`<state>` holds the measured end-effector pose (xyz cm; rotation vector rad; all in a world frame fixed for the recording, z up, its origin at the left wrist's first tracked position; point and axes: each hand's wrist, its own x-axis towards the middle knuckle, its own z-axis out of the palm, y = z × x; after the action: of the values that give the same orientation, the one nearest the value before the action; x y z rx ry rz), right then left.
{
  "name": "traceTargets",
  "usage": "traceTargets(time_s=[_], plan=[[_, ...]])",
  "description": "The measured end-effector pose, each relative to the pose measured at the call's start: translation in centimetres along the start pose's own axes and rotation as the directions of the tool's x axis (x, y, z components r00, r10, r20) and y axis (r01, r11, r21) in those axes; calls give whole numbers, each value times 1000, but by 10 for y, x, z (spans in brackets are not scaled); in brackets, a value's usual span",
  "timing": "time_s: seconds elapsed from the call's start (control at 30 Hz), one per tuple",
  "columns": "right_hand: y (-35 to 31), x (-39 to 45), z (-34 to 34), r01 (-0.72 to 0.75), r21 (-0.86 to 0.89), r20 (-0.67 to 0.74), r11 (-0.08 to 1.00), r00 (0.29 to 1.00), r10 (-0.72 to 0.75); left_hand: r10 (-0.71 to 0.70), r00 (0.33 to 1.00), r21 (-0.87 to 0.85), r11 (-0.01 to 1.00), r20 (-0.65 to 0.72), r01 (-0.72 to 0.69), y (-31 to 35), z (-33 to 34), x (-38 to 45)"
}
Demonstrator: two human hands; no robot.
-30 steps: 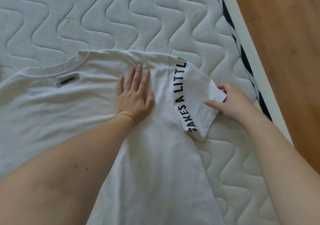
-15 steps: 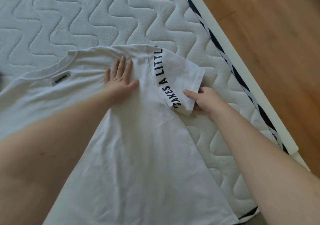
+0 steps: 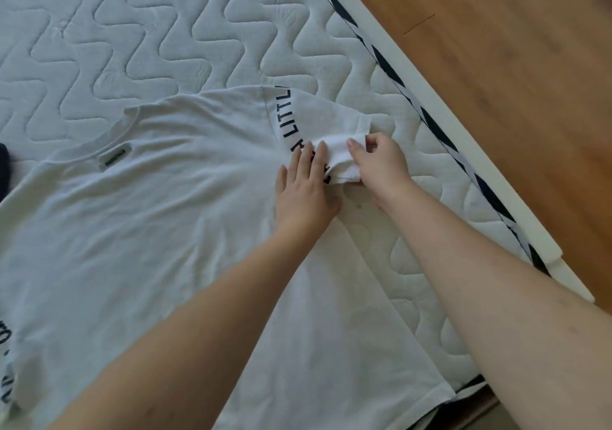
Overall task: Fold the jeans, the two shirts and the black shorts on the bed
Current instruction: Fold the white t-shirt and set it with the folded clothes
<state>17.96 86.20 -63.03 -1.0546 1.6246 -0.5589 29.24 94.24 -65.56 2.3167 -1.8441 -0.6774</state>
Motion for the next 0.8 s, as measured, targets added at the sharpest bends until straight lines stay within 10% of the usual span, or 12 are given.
traceTargets(time_s=[0.13, 0.3, 0.5, 0.6, 0.8], plan=[[3, -1, -6, 106, -125, -21, 987, 994, -109, -33, 998, 28, 999, -47, 34, 1, 2, 7], [16, 0, -6, -181, 60, 62, 982, 982, 177, 92, 986, 101, 992, -137, -78, -12, -9, 5], [30, 5, -6, -243, 82, 34, 967, 970, 241, 508, 766, 275, 861, -394, -429, -36, -3, 1], [21, 12, -4, -69, 86, -188, 994, 979, 85, 586, 732, 314, 808, -348, -499, -40, 1, 0], [7, 43, 11, 45, -209, -139, 977, 987, -75, 543, 836, 156, 835, -77, -528, -54, 14, -1]])
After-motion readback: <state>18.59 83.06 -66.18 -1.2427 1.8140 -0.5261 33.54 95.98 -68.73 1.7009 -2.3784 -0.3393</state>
